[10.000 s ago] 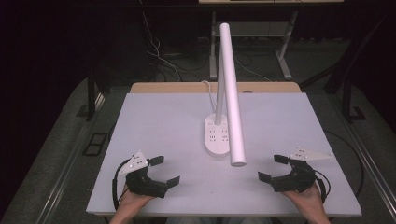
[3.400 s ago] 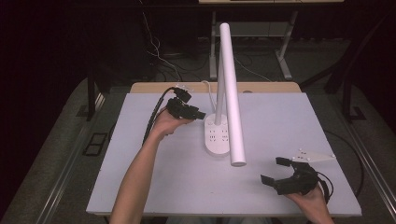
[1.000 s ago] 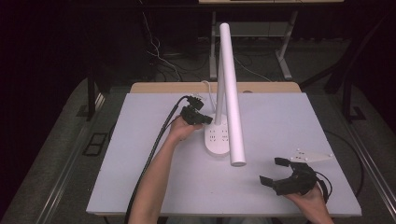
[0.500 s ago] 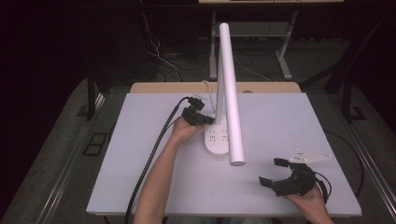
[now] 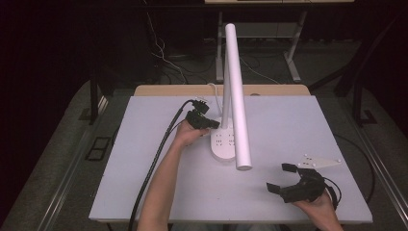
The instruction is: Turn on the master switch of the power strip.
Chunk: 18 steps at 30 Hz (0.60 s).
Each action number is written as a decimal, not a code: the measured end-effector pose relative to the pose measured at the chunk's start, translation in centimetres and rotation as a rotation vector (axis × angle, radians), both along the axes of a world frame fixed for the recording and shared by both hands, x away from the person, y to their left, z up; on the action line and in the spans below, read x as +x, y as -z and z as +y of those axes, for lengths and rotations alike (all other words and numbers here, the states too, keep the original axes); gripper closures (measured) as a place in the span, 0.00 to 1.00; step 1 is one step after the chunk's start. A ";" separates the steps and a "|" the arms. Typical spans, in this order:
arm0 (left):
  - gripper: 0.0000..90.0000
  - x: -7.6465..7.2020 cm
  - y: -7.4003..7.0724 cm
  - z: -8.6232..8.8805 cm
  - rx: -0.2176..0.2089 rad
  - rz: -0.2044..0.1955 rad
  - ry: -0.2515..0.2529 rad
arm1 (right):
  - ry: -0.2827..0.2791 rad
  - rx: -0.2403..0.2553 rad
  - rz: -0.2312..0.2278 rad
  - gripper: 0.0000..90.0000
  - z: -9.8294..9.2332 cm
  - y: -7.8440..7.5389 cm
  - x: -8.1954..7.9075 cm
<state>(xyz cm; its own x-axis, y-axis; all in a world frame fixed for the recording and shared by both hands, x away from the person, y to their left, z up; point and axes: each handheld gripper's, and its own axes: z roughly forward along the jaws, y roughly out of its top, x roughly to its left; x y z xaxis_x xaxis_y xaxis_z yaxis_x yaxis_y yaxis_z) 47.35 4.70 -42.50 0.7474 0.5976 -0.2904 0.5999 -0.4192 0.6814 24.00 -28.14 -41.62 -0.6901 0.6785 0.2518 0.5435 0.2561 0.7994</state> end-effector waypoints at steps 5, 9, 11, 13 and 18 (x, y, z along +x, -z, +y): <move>1.00 0.0 0.0 -0.5 0.037 -0.052 -0.043 | 0.007 0.005 0.001 0.00 -0.2 -0.1 0.0; 1.00 0.0 0.0 -0.5 0.028 -0.047 -0.049 | 0.007 0.009 -0.004 0.00 -0.4 -0.1 -0.1; 1.00 -0.1 -0.2 -0.6 0.057 -0.054 -0.040 | 0.009 0.009 0.001 0.00 -0.5 -0.1 0.0; 1.00 -0.1 -0.3 -0.4 0.060 -0.037 -0.038 | 0.015 0.010 0.001 0.00 -0.6 -0.1 0.1; 1.00 -0.4 -0.4 -0.6 0.076 -0.045 -0.044 | 0.016 0.013 0.003 0.00 -0.6 -0.1 0.1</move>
<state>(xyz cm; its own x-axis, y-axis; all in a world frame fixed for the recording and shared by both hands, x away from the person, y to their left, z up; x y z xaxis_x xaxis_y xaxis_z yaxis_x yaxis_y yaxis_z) 46.93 4.15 -42.12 0.7315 0.6488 -0.2097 0.5881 -0.4448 0.6755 24.08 -28.78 -41.51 -0.6784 0.6861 0.2629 0.5498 0.2366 0.8011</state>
